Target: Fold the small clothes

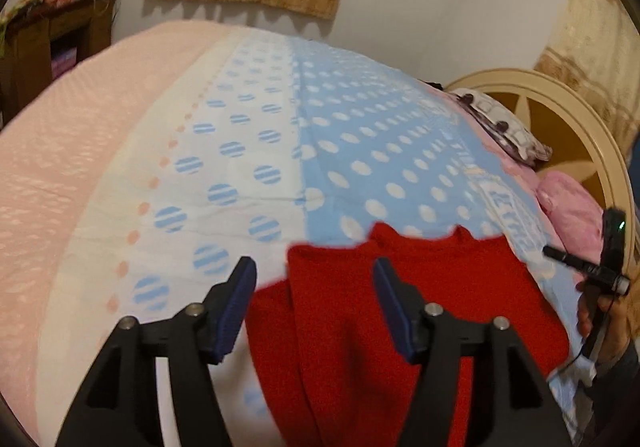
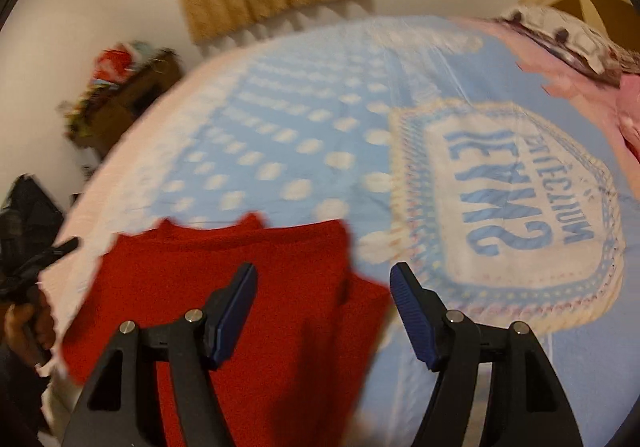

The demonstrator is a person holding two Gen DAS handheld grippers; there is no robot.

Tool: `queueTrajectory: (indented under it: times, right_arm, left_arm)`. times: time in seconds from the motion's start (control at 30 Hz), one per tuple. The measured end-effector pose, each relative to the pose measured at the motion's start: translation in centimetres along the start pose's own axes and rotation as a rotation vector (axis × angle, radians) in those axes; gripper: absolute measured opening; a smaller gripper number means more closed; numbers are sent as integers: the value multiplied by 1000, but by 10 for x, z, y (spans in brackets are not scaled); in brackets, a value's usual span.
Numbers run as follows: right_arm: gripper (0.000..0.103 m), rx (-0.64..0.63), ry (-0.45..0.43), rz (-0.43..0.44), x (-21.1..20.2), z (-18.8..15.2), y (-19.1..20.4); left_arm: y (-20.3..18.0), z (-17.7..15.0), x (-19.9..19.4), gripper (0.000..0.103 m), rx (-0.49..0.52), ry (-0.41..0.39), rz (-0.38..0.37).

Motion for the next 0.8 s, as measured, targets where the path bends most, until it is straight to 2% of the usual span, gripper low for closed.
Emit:
queueTrajectory:
  times: [0.1,0.2,0.3,0.4,0.47,0.5,0.53,0.6,0.73,0.8]
  right_arm:
    - [69,-61,-16,76,-26,-22,39]
    - [69,-146,20,91,-36,-58,69]
    - [69,-223,75,45,-33,-99,83]
    - [69,-227,145,-32,-17,-132,70]
    - [69,-242,131,-39,-17,-136,68]
    - [69,-235,136,-42,-18,-136,67]
    - [69,-218,140,-45,-20,-135,66]
    - [69,-198,138,-54,-25,-132,70]
    - [69,-219,45,-43,-49,-116,89]
    - [69,-229,39,-37,-49,-115,96]
  left_arm:
    - [-13,-26,-21,72,38,4,0]
    - [-22,-56,-31,72,79,28,18]
    - [-27,-82,-30,77,139,45,80]
    - [-19,-99,-8,78,184,80,165]
    - [-12,-107,5,86,179,96,177]
    - [-7,-104,6,94,146,74,176]
    - [-4,-103,6,97,126,78,179]
    - [-1,-101,3,96,81,91,160]
    - [-3,-105,-24,96,97,55,166]
    - [-2,-109,-38,96,91,32,164]
Point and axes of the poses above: each gripper's, at about its wrist camera, not at the fingertips, and x roughly the way its jaws point, y to its left, z to its top, the point moved 8 cm from there along x, roughly the way its jaws point, and after that the axes turned 5 degrees about -x, right-handed, at the moved point
